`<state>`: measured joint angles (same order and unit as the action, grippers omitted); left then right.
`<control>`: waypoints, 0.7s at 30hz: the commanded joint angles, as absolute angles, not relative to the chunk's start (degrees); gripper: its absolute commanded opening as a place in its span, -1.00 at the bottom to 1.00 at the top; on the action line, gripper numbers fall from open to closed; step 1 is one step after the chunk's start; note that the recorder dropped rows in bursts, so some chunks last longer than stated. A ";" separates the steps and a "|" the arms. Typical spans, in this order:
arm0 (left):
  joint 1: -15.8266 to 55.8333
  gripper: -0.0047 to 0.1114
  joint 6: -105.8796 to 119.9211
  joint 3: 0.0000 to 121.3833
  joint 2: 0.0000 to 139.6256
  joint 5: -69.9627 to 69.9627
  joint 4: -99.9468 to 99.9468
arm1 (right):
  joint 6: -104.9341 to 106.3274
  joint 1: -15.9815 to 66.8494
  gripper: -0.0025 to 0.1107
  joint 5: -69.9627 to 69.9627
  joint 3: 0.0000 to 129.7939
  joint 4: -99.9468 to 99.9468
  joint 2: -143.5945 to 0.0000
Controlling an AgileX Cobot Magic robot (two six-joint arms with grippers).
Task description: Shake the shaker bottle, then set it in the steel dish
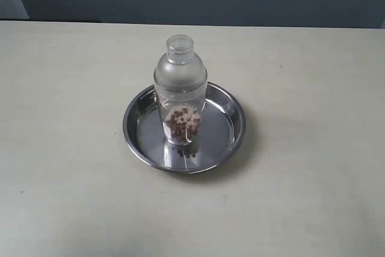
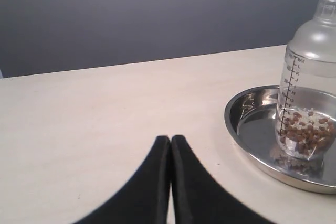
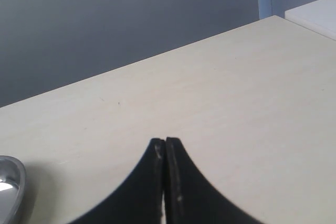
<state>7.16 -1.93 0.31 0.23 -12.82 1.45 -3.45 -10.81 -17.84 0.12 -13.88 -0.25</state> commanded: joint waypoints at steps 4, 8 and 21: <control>5.64 -0.91 -2.87 0.00 0.00 -13.25 3.53 | -3.26 -10.73 -0.97 -17.42 0.00 -13.56 0.00; 2.01 -0.91 -2.87 0.00 0.00 -13.25 3.53 | -3.26 -10.73 -0.97 -17.42 0.00 -13.56 0.00; -0.42 -0.91 -2.53 0.00 0.00 -12.49 3.04 | -3.26 -10.73 -0.97 -17.42 0.00 -13.56 0.00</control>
<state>-0.17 -2.46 0.31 0.23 -13.19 3.32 -3.45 -10.81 -17.84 0.12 -13.88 -0.25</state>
